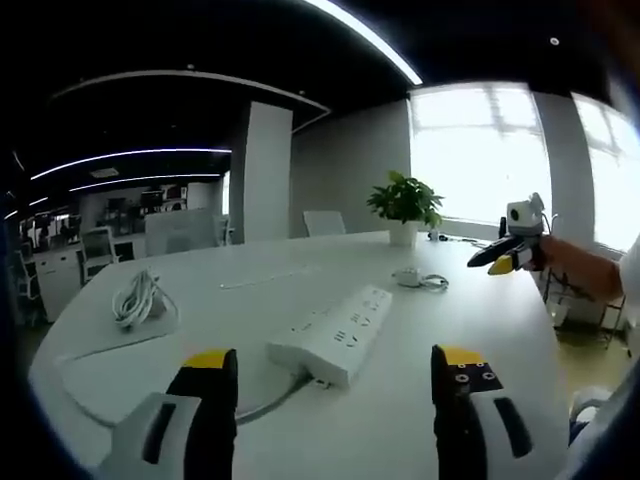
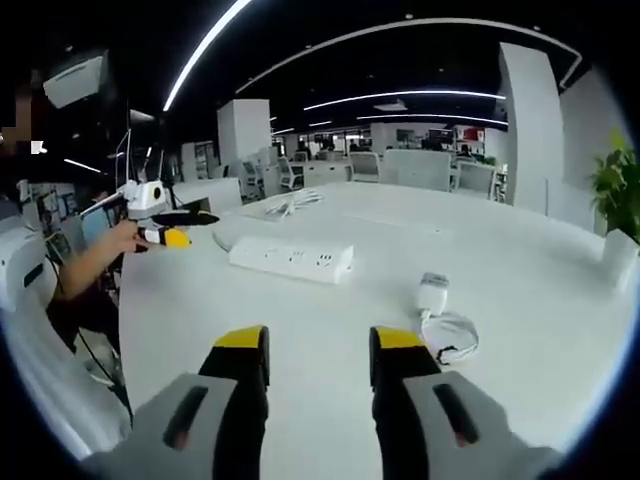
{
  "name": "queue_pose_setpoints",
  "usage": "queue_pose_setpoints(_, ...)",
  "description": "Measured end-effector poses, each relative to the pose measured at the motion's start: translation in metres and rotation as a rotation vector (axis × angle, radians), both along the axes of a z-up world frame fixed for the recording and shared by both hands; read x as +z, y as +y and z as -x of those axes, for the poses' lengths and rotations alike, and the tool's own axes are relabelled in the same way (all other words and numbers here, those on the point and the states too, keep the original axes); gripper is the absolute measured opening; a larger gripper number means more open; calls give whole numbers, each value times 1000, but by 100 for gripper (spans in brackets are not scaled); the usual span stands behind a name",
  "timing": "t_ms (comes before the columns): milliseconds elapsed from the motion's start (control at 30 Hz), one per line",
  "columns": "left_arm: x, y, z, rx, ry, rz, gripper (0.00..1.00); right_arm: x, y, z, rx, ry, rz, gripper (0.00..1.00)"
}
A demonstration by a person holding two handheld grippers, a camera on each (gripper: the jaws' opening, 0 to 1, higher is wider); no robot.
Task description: Straighten the power strip on the desk, plug the charger into it
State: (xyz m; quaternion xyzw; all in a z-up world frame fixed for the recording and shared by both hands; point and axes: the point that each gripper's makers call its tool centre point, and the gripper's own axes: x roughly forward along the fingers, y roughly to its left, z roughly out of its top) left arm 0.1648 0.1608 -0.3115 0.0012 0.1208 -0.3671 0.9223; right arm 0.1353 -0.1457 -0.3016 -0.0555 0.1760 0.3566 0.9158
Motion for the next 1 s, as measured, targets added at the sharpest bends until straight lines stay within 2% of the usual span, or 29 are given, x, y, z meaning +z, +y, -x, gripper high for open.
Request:
queue_pose_setpoints(367, -7, -4, -5, 1, 6, 4, 81, -2, 0, 1, -1, 1, -20, 39)
queue_pose_setpoints(533, -15, -11, -7, -4, 10, -30, 81, -2, 4, 1, 8, 3, -43, 39)
queue_pose_setpoints(1000, -13, -12, -12, 6, 10, -22, 81, -7, 9, -3, 10, 7, -91, 39)
